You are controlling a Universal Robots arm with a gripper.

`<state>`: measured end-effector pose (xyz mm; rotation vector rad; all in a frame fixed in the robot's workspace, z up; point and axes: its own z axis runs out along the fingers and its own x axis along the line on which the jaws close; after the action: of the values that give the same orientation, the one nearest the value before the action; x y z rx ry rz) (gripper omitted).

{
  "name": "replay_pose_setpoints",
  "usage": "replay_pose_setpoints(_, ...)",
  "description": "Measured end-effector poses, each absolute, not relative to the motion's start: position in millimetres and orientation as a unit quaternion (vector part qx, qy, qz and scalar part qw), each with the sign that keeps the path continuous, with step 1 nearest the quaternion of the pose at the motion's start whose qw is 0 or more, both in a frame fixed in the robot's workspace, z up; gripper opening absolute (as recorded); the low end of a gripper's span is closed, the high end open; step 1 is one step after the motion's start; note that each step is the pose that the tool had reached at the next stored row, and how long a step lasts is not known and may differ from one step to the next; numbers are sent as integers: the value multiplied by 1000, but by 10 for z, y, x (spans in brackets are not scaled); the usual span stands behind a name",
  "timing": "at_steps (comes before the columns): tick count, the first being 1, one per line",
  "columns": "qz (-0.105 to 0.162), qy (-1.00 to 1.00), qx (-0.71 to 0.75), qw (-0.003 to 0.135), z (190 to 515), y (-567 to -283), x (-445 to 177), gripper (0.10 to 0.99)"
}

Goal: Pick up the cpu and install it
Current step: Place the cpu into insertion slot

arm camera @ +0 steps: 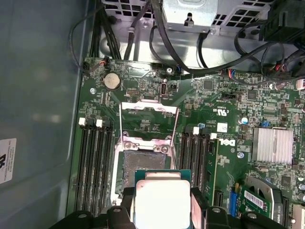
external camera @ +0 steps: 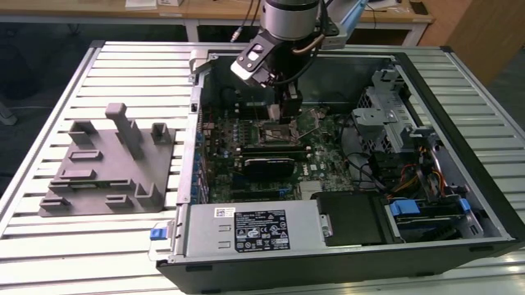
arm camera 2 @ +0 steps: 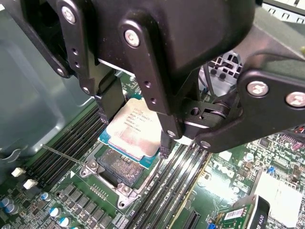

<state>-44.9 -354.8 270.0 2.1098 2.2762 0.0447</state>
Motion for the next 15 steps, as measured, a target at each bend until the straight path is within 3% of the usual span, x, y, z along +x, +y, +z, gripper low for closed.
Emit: replay_pose_setpoints(15,12,733,680,21,2630,-3548,-449,541)
